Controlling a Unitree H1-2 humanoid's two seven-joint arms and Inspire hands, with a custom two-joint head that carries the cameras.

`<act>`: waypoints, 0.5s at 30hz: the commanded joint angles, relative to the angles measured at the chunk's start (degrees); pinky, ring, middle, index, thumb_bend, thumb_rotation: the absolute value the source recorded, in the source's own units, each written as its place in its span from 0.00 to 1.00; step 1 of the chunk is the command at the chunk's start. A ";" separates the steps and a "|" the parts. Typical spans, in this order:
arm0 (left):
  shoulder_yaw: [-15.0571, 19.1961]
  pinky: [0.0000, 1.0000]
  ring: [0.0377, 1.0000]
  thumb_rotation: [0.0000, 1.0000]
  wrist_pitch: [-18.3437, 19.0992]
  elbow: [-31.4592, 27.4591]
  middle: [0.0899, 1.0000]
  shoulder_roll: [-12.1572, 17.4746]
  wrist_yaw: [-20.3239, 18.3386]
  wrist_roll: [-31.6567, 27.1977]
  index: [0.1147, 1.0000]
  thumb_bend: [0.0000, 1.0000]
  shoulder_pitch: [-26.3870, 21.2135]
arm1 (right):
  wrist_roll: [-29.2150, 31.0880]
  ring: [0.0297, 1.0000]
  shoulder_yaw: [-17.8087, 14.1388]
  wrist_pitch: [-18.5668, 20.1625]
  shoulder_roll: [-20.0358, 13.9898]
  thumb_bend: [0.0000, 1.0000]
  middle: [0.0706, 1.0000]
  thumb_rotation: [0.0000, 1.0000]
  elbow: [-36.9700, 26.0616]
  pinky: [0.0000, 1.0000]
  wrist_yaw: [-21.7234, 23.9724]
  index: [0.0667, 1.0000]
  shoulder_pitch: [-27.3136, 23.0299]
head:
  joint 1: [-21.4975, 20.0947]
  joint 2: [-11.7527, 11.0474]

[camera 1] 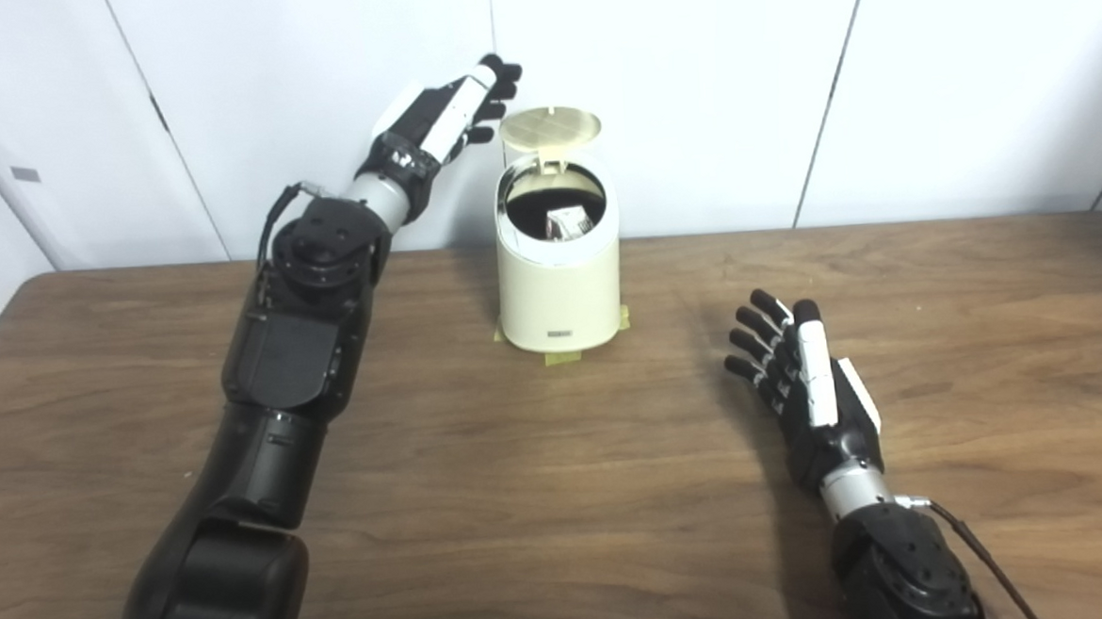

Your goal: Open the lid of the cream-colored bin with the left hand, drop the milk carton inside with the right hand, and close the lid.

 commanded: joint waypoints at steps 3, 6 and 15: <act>-0.68 0.93 0.94 1.00 -3.14 -0.28 0.93 0.77 0.37 2.30 0.90 0.41 -5.03 | 0.72 0.86 -0.13 -1.64 -0.28 0.62 0.87 1.00 -1.01 0.76 0.09 0.90 -2.54 | -0.03 -0.06; -1.37 0.94 0.94 1.00 -4.58 0.11 0.92 1.00 0.02 3.71 0.89 0.41 -5.55 | 0.66 0.86 -0.11 -2.26 -0.67 0.62 0.87 1.00 -0.29 0.75 0.30 0.91 -2.53 | -0.12 -0.05; -6.35 0.91 0.91 1.00 -8.19 -0.02 0.86 3.52 -2.79 9.69 0.86 0.49 -6.84 | 0.81 0.84 0.15 -2.74 -1.06 0.59 0.84 1.00 0.76 0.75 0.56 0.91 -2.56 | -0.04 0.07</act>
